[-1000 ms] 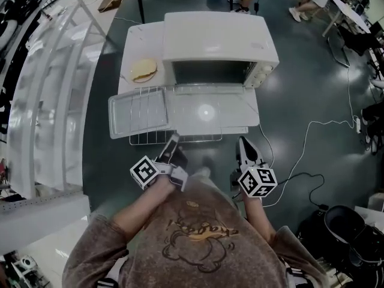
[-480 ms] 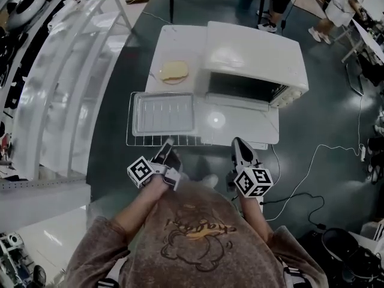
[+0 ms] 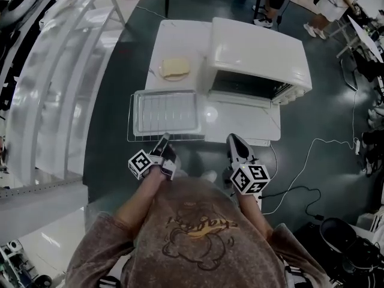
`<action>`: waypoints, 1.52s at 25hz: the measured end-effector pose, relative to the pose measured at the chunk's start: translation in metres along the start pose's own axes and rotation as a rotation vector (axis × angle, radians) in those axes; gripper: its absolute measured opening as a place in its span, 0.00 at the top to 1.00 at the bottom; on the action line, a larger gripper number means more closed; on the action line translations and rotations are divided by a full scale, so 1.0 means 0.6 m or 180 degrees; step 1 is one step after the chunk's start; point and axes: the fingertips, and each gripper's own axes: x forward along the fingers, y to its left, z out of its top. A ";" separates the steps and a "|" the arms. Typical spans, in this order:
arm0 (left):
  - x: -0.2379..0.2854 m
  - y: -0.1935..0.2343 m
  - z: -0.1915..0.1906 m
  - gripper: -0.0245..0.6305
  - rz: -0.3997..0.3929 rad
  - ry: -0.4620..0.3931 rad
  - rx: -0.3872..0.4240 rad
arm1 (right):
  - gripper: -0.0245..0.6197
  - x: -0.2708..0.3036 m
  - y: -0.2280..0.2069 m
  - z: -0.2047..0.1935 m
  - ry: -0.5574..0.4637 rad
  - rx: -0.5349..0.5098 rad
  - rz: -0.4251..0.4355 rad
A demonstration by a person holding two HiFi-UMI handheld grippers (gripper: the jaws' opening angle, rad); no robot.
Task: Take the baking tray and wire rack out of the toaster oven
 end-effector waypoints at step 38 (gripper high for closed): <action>0.021 0.117 -0.009 0.93 0.0611 0.0294 -0.0648 | 0.96 0.002 -0.001 -0.011 0.0056 -0.0004 -0.0166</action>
